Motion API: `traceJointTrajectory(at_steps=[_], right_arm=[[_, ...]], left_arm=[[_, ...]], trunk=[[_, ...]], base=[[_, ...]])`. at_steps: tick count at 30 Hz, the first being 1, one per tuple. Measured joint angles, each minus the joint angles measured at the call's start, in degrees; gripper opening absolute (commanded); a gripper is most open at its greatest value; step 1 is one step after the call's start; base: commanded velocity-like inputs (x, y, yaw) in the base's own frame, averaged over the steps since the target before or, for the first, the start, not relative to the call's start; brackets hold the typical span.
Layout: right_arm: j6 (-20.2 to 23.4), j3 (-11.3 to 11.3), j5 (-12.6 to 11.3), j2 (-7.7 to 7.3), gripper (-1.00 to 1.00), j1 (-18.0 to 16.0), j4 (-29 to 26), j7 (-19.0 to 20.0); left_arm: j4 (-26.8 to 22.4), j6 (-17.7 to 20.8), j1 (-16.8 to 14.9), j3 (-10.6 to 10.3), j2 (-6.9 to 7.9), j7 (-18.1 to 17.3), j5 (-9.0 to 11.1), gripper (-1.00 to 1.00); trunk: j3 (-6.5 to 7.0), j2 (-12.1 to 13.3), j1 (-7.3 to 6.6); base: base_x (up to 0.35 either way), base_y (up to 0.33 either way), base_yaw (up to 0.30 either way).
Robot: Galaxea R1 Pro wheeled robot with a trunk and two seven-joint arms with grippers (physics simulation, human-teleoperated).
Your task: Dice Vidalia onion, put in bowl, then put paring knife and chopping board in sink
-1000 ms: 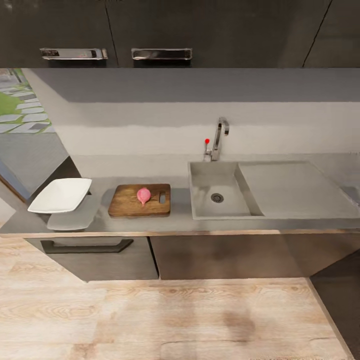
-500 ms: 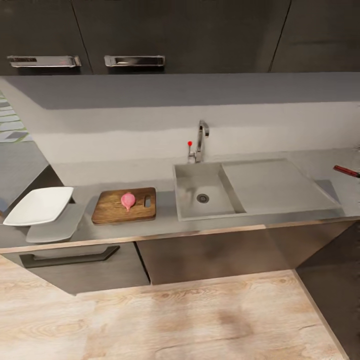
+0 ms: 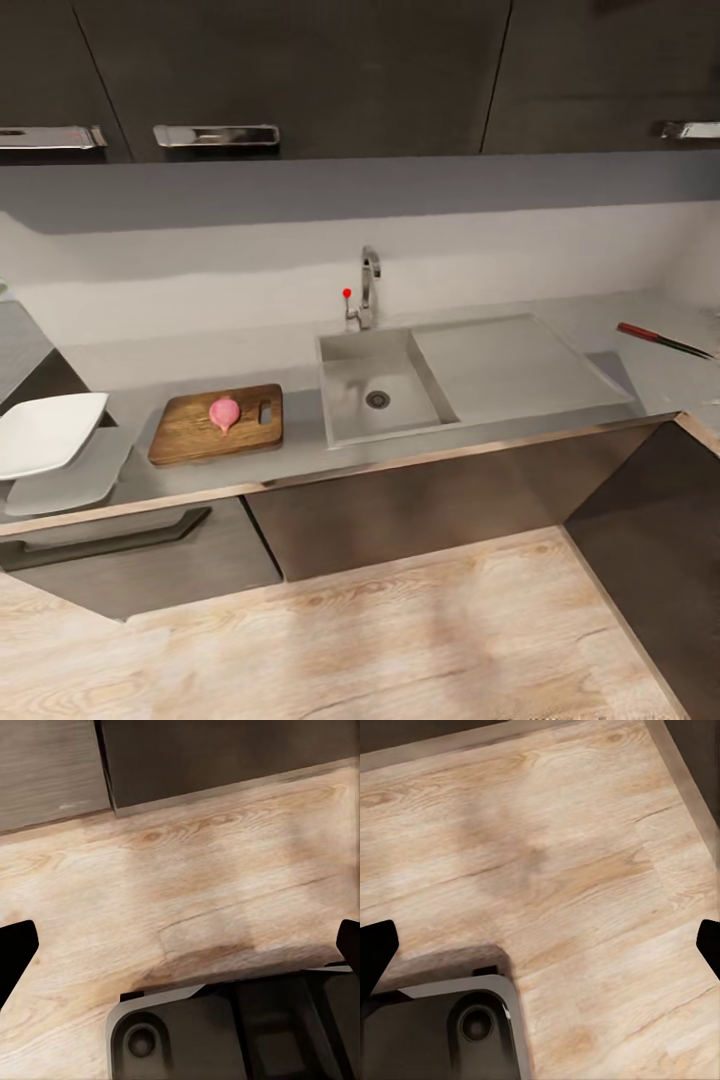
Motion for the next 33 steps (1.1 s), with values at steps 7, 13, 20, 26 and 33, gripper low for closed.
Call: traceJointTrajectory(at_steps=[7, 13, 20, 26, 33], right_arm=[[0.0, 0.0, 0.0, 0.0, 1.0, 0.0, 0.0, 0.0], [0.0, 0.0, 0.0, 0.0, 1.0, 0.0, 0.0, 0.0], [0.0, 0.0, 0.0, 0.0, 1.0, 0.0, 0.0, 0.0], [0.0, 0.0, 0.0, 0.0, 1.0, 0.0, 0.0, 0.0], [0.0, 0.0, 0.0, 0.0, 1.0, 0.0, 0.0, 0.0]], left_arm=[[0.0, 0.0, 0.0, -0.1, 0.01, -0.1, 0.0, 1.0], [0.0, 0.0, 0.0, -0.1, 0.01, -0.1, 0.0, 1.0], [0.0, 0.0, 0.0, -0.1, 0.02, -0.1, 0.0, 1.0], [0.0, 0.0, 0.0, -0.1, -0.02, -0.1, 0.0, 1.0], [0.0, 0.0, 0.0, -0.1, -0.02, -0.1, 0.0, 1.0]], trunk=[[0.51, 0.0, 0.0], [0.95, 0.0, 0.0], [1.46, 0.0, 0.0], [1.89, 0.0, 0.0], [2.4, 0.0, 0.0]], base=[[0.0, 0.0, -0.197], [0.0, 0.0, -0.197], [0.0, 0.0, -0.197], [0.0, 0.0, -0.197], [0.0, 0.0, -0.197]])
